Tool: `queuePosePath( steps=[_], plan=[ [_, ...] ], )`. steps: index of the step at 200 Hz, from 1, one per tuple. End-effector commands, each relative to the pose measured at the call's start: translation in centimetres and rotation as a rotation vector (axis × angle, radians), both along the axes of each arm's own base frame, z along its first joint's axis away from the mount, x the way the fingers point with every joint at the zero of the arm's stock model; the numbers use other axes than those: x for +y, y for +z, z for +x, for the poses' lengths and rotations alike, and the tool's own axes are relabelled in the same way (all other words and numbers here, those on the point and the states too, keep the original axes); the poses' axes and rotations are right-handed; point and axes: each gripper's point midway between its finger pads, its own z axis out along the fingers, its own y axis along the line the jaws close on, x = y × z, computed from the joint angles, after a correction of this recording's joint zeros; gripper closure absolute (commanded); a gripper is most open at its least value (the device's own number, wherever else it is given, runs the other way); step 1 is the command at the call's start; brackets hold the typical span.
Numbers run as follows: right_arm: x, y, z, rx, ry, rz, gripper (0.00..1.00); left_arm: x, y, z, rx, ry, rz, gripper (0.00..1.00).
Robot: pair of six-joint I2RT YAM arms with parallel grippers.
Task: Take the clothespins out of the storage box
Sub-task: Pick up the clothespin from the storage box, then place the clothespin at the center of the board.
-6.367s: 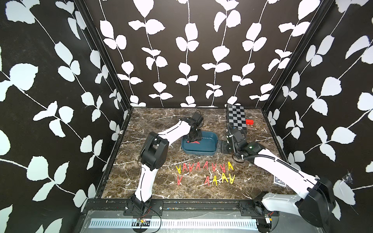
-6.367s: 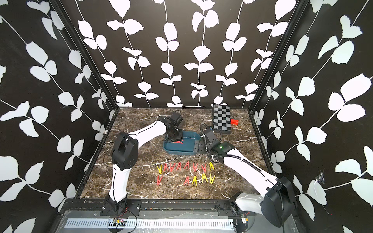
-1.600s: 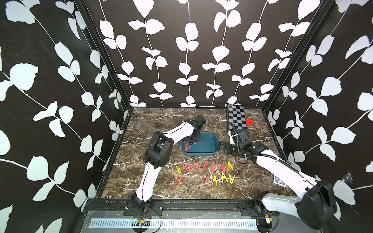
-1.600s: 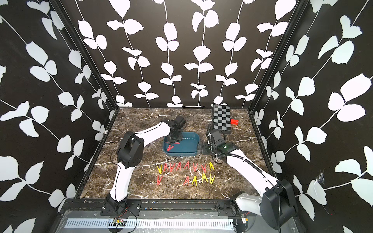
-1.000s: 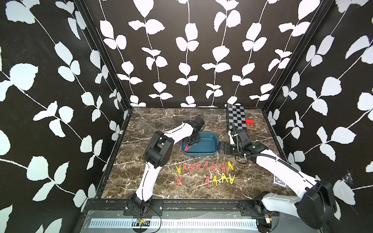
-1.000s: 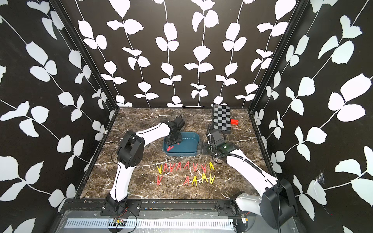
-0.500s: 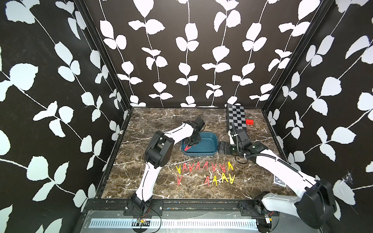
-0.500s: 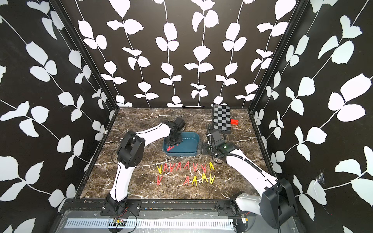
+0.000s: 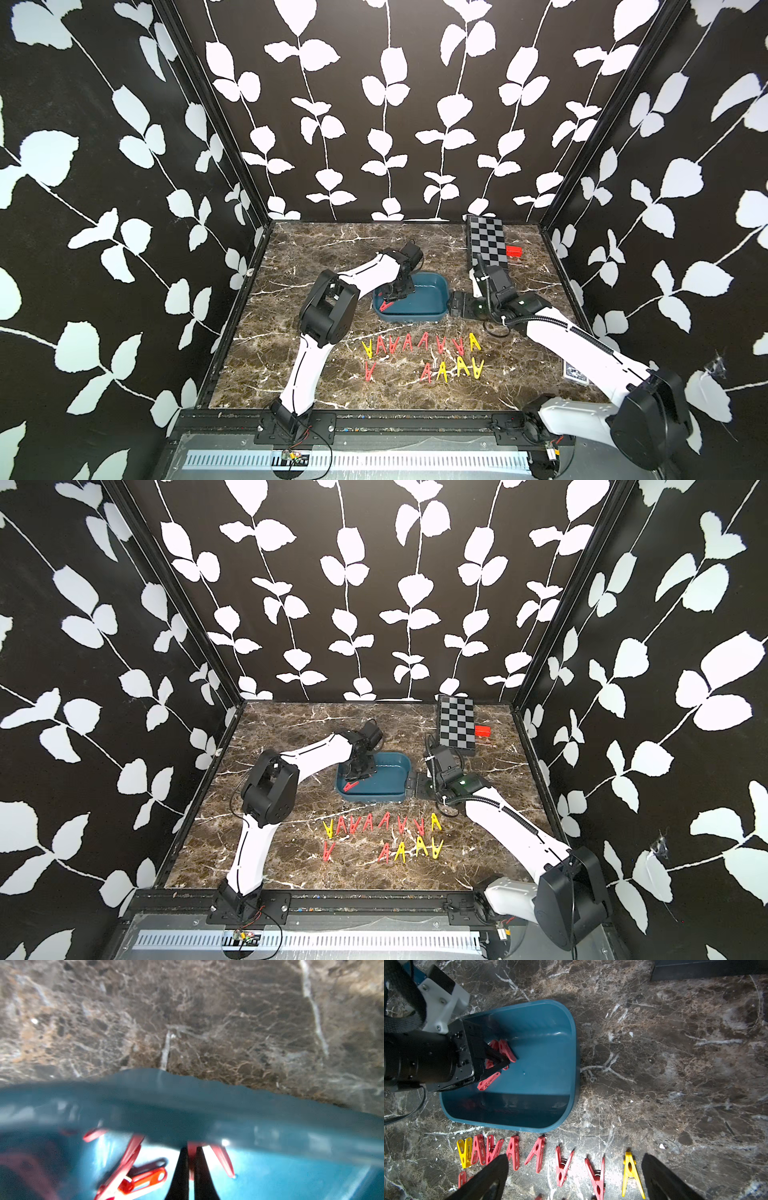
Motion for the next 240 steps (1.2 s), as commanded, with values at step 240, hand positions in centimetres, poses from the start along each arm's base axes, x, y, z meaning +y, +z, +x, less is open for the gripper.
queuePosePath(
  steps=[240],
  plan=[
    [1.2, 0.9, -6.2, -0.055, -0.012, 0.167, 0.01, 2.7, 5.3, -21.8, -0.013, -0.507, 0.032, 0.98]
  ],
)
